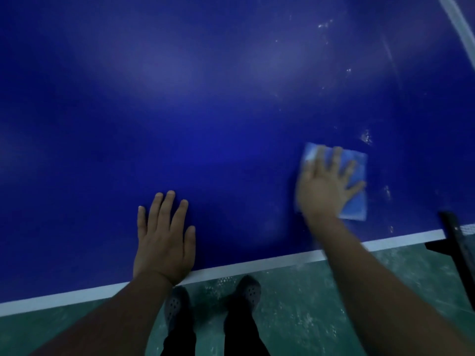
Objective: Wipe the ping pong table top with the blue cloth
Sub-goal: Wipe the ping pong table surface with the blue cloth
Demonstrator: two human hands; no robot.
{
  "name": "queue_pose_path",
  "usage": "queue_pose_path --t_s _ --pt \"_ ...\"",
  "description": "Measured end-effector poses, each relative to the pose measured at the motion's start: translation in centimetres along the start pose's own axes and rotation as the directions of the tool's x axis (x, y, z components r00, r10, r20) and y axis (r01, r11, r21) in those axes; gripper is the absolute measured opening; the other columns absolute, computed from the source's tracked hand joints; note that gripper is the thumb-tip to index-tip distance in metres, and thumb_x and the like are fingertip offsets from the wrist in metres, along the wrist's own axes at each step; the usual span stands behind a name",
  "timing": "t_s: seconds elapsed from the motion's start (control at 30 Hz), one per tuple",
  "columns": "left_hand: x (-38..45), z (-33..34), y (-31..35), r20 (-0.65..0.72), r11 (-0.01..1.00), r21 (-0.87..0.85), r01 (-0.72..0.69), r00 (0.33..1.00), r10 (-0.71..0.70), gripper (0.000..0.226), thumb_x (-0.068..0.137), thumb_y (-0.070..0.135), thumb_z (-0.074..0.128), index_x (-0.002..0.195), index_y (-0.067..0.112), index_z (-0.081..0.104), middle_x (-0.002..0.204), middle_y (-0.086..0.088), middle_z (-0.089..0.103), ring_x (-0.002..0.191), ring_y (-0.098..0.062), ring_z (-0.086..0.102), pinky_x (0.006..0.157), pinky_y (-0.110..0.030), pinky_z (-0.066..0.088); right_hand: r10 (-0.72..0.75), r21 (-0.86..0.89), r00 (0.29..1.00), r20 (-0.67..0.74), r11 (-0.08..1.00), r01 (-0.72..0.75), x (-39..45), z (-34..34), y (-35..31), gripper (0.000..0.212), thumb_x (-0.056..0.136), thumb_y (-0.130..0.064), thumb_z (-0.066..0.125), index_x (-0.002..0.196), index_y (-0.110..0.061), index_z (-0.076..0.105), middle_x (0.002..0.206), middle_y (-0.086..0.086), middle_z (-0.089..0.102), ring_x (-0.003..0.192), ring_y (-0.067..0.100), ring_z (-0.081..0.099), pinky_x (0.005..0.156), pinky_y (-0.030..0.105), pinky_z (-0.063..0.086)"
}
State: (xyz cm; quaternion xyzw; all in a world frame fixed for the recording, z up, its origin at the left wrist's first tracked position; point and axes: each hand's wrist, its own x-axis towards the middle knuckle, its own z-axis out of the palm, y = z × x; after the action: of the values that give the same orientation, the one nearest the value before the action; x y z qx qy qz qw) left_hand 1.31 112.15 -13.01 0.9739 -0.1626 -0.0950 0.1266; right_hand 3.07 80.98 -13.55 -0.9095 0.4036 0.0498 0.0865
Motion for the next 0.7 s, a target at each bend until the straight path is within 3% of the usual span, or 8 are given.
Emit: queue_pose_path --t_s 0.07,0.17,0.27,0.33,0.43,0.53,0.63,0.7 --pt "-0.1 0.1 0.0 -0.009 1.0 -0.003 0.008 1.0 -0.008 0.065 0.097 0.042 0.022 0.144 0.005 0.047 0.158 -0.017 0.03 0.15 -0.032 0.016 0.121 -0.058 0.006 -0.333 -0.025 0.942 0.04 0.942 0.334 -5.9 1.6 -4.0 0.054 0.103 -0.044 0.021 0.157 -0.036 0.023 0.167 0.0 0.012 0.153 0.04 0.004 0.115 0.071 0.003" --pt "-0.2 0.4 -0.2 -0.045 1.0 0.003 -0.003 0.999 0.004 0.062 0.098 0.04 0.024 0.142 0.005 0.048 0.157 -0.017 0.032 0.149 -0.033 0.018 0.12 -0.058 0.008 -0.709 -0.033 0.697 0.104 0.698 0.715 -13.3 3.1 -2.6 0.049 0.104 -0.048 0.031 0.151 -0.037 0.038 0.164 -0.003 0.028 0.152 0.036 0.014 0.116 0.068 0.009" --pt "-0.1 0.7 -0.5 -0.05 1.0 0.011 -0.009 0.999 0.01 0.06 0.099 0.04 0.025 0.143 0.006 0.047 0.157 -0.016 0.032 0.15 -0.032 0.017 0.121 -0.055 0.005 -0.57 -0.108 0.813 0.123 0.806 0.582 -9.5 1.3 5.6 0.057 0.1 -0.054 0.022 0.153 -0.037 0.033 0.165 -0.005 0.017 0.153 0.035 0.011 0.115 0.069 0.013" --pt "-0.1 0.8 -0.5 -0.051 1.0 0.019 -0.003 0.999 0.004 0.061 0.099 0.041 0.024 0.144 0.006 0.046 0.157 -0.016 0.03 0.15 -0.031 0.016 0.122 -0.053 0.001 -0.313 -0.132 0.941 0.13 0.935 0.329 -5.7 -0.6 10.4 0.065 0.096 -0.06 0.007 0.157 -0.04 0.02 0.167 -0.008 0.001 0.154 0.03 -0.002 0.118 0.066 0.003" --pt "-0.2 0.7 -0.4 -0.049 1.0 0.023 -0.002 0.999 0.003 0.061 0.099 0.041 0.024 0.144 0.007 0.045 0.158 -0.015 0.03 0.15 -0.031 0.015 0.122 -0.053 0.002 -0.023 0.0 0.999 0.037 1.0 0.024 -3.6 -1.2 10.5 0.063 0.097 -0.058 0.007 0.157 -0.041 0.017 0.168 -0.007 0.006 0.154 0.029 -0.004 0.118 0.066 0.0" --pt "-0.2 0.7 -0.4 -0.044 1.0 0.02 0.004 0.999 -0.003 0.06 0.099 0.041 0.024 0.144 0.007 0.045 0.158 -0.015 0.029 0.15 -0.03 0.015 0.122 -0.055 0.004 -0.154 -0.023 0.988 0.027 0.988 0.155 -7.2 0.6 4.1 0.058 0.101 -0.05 0.02 0.156 -0.037 0.025 0.167 -0.002 0.014 0.153 0.036 0.005 0.116 0.069 0.003" --pt "-0.2 0.6 -0.3 -0.044 1.0 0.021 0.012 0.999 -0.011 0.062 0.098 0.041 0.022 0.145 0.007 0.044 0.159 -0.015 0.029 0.15 -0.03 0.015 0.122 -0.054 0.003 -0.72 -0.09 0.686 0.105 0.68 0.727 -12.8 2.8 1.6 0.051 0.102 -0.048 0.03 0.152 -0.036 0.035 0.163 0.0 0.028 0.151 0.039 0.017 0.116 0.068 0.007" --pt "-0.2 0.6 -0.3 -0.046 1.0 0.016 0.01 0.999 -0.009 0.062 0.098 0.042 0.022 0.145 0.008 0.044 0.159 -0.015 0.028 0.151 -0.03 0.014 0.122 -0.053 0.003 -0.8 -0.1 0.574 0.174 0.565 0.819 -11.0 2.2 3.8 0.051 0.103 -0.051 0.027 0.153 -0.039 0.031 0.164 -0.004 0.025 0.152 0.035 0.015 0.118 0.066 0.006"
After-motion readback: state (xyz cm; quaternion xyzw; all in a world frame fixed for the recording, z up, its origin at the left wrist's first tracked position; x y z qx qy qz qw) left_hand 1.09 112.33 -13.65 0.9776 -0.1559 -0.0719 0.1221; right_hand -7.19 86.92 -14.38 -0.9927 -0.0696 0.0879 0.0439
